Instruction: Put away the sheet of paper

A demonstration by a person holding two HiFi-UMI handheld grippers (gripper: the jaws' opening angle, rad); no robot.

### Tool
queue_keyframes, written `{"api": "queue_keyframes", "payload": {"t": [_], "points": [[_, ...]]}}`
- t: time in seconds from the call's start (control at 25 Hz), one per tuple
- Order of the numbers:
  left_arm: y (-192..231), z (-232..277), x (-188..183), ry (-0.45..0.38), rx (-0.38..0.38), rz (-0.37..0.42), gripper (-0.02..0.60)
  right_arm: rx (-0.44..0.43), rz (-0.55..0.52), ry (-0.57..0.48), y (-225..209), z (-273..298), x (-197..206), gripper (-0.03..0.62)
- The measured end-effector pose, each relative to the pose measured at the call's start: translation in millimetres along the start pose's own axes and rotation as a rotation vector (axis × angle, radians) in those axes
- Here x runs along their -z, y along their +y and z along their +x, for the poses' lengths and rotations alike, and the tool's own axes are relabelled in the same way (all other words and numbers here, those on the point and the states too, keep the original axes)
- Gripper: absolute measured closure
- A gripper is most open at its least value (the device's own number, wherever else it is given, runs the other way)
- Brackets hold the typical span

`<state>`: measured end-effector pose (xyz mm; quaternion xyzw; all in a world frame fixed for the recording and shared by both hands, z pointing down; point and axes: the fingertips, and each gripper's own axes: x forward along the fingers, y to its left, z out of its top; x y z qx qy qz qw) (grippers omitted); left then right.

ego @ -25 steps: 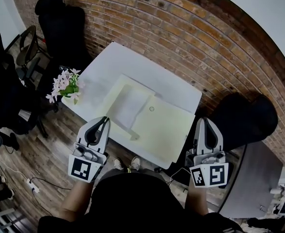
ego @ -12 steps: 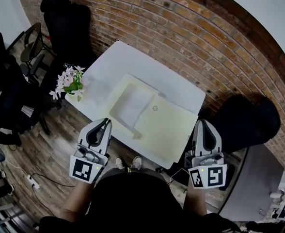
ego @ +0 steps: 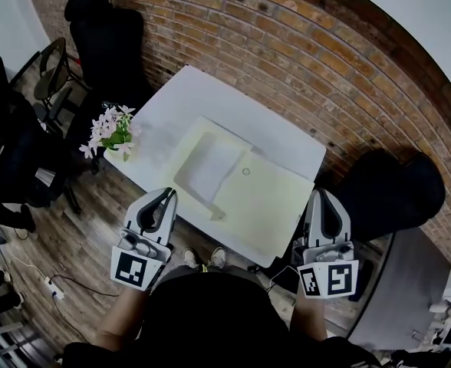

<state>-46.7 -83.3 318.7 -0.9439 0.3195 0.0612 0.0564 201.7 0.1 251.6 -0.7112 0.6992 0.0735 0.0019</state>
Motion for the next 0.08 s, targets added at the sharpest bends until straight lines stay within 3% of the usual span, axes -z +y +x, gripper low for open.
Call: {"api": "queue_keyframes", "payload": {"t": [0.08], "points": [[-1.3, 1.1, -0.3, 0.001, 0.002, 0.001, 0.545, 0.003, 0.002, -0.002, -1.6, -0.5, -0.2, 0.580]]}}
